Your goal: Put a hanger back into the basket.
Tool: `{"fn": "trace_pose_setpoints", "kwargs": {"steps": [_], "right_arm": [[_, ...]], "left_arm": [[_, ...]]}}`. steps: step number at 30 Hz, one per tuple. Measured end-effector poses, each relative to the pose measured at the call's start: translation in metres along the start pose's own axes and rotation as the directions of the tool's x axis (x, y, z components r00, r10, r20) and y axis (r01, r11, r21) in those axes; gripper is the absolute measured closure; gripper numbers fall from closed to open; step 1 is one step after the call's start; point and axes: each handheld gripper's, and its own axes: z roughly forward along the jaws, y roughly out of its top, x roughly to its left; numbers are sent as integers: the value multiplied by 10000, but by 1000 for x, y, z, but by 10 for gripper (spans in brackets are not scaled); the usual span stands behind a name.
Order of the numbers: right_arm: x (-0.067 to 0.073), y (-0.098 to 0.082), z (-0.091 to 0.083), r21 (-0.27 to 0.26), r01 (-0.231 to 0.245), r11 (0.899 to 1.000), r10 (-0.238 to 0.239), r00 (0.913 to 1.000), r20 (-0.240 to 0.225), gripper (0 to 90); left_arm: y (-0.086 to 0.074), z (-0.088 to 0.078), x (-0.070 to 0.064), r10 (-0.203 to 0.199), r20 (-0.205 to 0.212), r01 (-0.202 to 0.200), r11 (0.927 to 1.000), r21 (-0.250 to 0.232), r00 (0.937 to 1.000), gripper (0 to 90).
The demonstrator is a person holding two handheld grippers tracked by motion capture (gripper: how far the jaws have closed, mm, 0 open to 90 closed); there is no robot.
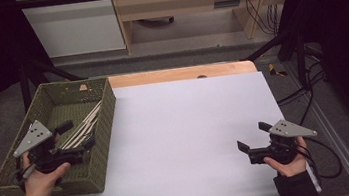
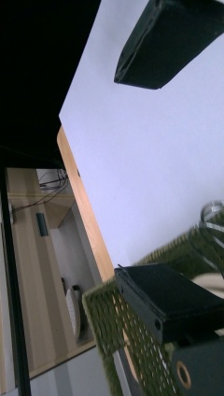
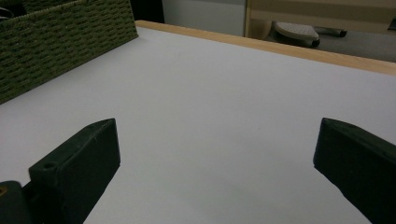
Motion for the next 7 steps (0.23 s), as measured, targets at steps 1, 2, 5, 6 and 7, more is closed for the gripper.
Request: {"fn": "trace_pose_setpoints", "kwargs": {"steps": [1,2,5,6,7], "right_arm": [[-1,0,0,-37,45,10000,-45,10000,15,9],[-1,0,-1,-32,9,10000,-9,10000,24,9],[-2,0,-2,-94,-8,10000,8,10000,-9,7],[-2,0,-2,-116,-31,9999,31,10000,-7,7],[-2,0,-3,-118,-23,9999,22,10000,-20,7]], "left_arm": [[-3,2,-3,-1,32,1,10000,-9,10000,54],[-6,4,-7,-49,66,49,10000,-18,10000,52],[-15,11,-13,-165,242,164,9999,31,9996,50],[-17,13,-15,-214,286,212,9998,57,9994,48],[-19,14,-16,-206,300,204,9998,79,9993,49]]}}
